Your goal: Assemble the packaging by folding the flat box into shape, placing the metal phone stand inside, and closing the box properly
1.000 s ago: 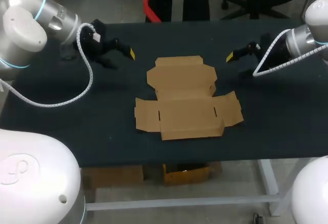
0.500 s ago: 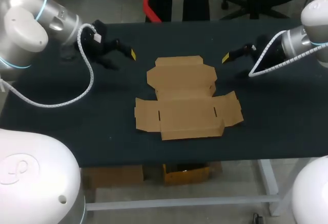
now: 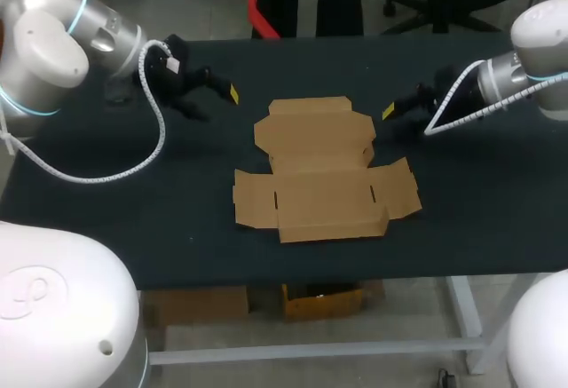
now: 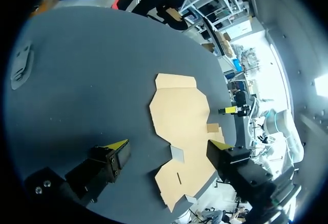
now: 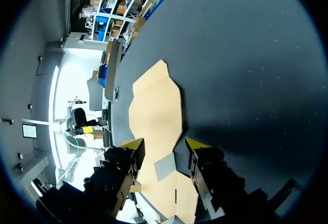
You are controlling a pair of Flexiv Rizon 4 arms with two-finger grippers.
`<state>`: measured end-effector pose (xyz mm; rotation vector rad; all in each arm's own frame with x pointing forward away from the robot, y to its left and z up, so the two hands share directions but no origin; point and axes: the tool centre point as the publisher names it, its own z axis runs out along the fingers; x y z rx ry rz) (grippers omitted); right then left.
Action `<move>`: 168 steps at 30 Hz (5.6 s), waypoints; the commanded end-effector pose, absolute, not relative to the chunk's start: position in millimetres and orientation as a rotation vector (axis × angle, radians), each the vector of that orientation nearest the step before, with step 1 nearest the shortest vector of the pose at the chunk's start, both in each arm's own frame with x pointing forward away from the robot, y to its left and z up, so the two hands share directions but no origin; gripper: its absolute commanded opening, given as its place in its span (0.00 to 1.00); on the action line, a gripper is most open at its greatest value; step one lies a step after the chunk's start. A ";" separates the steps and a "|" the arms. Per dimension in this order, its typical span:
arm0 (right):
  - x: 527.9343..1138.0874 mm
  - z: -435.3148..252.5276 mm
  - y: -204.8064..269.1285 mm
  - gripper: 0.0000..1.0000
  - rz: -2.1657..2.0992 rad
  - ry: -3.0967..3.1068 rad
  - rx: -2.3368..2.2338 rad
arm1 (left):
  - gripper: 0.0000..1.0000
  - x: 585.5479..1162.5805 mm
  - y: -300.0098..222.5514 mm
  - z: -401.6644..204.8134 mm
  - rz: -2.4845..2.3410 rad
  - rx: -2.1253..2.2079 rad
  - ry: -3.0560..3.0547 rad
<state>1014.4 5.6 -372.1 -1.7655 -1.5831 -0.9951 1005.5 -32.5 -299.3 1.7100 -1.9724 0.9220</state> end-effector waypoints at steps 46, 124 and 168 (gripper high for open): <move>1048.2 -414.0 34.6 0.39 -0.968 -1.586 -1.689 | 1.00 1012.2 -28.6 -310.6 0.908 1.707 -1.944; 1044.5 -362.9 52.5 0.00 -1.496 -1.542 -1.421 | 1.00 1018.8 -24.3 -309.8 1.021 1.549 -1.959; 1070.6 -318.2 74.8 0.00 -1.831 -1.508 -1.134 | 1.00 1064.5 -85.6 -299.6 1.527 1.093 -2.015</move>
